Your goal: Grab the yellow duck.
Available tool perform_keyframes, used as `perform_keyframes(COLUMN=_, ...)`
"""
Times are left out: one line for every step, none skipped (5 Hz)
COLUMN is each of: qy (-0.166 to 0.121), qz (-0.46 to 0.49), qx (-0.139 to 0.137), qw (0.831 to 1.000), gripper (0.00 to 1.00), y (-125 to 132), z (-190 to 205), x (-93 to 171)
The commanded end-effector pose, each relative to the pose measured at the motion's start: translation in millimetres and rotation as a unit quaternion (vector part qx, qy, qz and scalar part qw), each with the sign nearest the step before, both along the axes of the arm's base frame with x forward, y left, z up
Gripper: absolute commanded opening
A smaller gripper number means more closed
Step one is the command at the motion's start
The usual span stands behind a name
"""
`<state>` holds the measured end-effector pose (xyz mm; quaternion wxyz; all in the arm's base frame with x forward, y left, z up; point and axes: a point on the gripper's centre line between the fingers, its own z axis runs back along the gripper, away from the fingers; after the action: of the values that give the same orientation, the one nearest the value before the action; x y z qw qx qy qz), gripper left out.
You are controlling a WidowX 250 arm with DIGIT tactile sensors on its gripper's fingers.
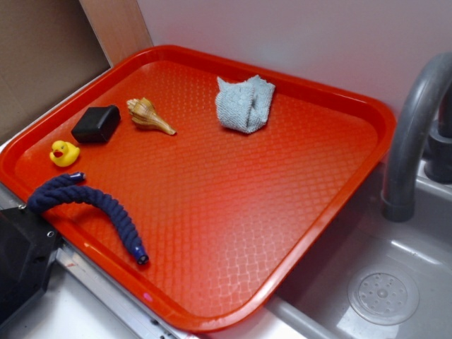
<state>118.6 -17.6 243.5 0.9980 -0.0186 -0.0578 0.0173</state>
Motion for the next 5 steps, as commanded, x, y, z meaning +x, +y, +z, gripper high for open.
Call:
perform_keyframes(qy=0.000, qz=0.000, qx=0.000, qw=1.000, gripper=1.00, y=0, z=0, x=0)
perform_keyframes(qy=0.005, qz=0.066, qx=-0.003, qw=0.998, gripper=1.00, y=13, z=-27, x=9)
perform_keyframes(qy=0.012, qz=0.124, qx=-0.009, qw=0.992, gripper=1.00, y=31, z=-53, x=16)
perform_keyframes(qy=0.014, qz=0.193, qx=0.010, qw=0.981, gripper=1.00, y=58, z=-89, x=30)
perform_keyframes(qy=0.012, qz=0.222, qx=0.017, qw=0.975, gripper=1.00, y=89, z=-130, x=43)
